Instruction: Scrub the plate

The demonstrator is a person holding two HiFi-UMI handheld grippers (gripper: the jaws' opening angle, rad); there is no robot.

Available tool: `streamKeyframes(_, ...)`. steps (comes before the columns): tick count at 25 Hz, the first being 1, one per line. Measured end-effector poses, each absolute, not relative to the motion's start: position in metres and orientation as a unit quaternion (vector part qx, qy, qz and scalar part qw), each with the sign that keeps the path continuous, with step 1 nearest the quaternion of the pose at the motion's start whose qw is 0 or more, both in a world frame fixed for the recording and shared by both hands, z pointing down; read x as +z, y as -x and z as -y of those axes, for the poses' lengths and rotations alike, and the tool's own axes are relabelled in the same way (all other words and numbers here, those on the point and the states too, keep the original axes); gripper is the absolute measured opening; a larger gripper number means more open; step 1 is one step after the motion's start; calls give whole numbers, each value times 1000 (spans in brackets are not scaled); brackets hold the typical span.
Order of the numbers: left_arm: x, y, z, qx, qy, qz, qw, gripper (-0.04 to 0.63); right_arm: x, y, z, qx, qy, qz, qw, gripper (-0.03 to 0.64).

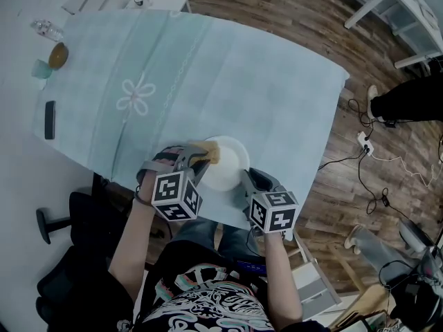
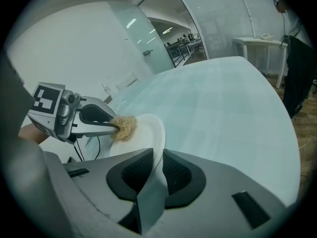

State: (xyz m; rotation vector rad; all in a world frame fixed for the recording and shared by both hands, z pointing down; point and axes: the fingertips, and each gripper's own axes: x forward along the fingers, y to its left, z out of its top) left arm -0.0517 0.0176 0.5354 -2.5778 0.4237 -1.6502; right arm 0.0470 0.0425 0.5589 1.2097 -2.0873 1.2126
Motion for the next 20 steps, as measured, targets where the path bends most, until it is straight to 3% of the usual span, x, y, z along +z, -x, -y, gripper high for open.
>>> streamKeyframes(8, 550, 43, -22, -557, 820, -131, 29, 72, 559, -47, -42, 457, -446, 745, 190, 34)
streamKeyframes(20, 556, 42, -19, -555, 819, -144, -20, 63, 558, -47, -41, 462, -452, 743, 176, 31)
